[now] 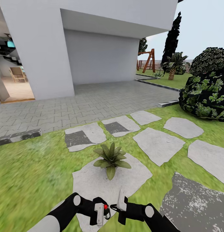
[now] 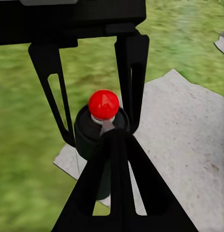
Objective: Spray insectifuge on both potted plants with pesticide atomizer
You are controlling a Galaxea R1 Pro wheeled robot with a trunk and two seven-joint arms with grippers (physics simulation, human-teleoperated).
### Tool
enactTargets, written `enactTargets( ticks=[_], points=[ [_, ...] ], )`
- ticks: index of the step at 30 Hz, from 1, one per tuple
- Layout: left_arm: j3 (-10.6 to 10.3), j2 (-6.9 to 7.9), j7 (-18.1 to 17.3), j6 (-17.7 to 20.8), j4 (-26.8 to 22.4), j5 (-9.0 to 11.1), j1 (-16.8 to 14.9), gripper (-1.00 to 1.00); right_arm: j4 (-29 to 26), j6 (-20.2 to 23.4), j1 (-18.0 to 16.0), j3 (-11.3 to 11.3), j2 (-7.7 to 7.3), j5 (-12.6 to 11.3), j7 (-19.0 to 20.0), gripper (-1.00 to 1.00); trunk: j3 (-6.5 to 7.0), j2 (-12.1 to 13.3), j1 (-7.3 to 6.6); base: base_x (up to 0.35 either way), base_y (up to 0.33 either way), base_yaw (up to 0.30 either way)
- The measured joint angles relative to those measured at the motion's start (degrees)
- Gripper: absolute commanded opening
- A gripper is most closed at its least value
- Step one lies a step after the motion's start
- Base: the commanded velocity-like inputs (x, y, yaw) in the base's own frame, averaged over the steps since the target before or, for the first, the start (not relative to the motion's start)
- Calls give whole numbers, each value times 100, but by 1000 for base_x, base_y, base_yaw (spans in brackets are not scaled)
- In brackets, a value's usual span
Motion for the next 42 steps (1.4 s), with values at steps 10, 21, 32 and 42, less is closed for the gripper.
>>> enactTargets(
  ticks=[10,21,32,42],
  points=[
    [0,-53,0,-2,0,6,0,-100,-6,0,0,0,0,0,0,-100,0,0,0,0,0,0],
    [0,-83,0,-2,0,14,0,-100,-4,0,0,0,0,0,0,-100,0,0,0,0,0,0],
    [16,-34,0,-8,48,25,3,-100,-2,0,0,0,0,0,-4,-100,0,0,0,0,0,0],
    [65,541,26,-10,100,-3,38,-100,-1,0,0,1,0,0,0,-100,0,0,0,0,0,0]
  ],
)
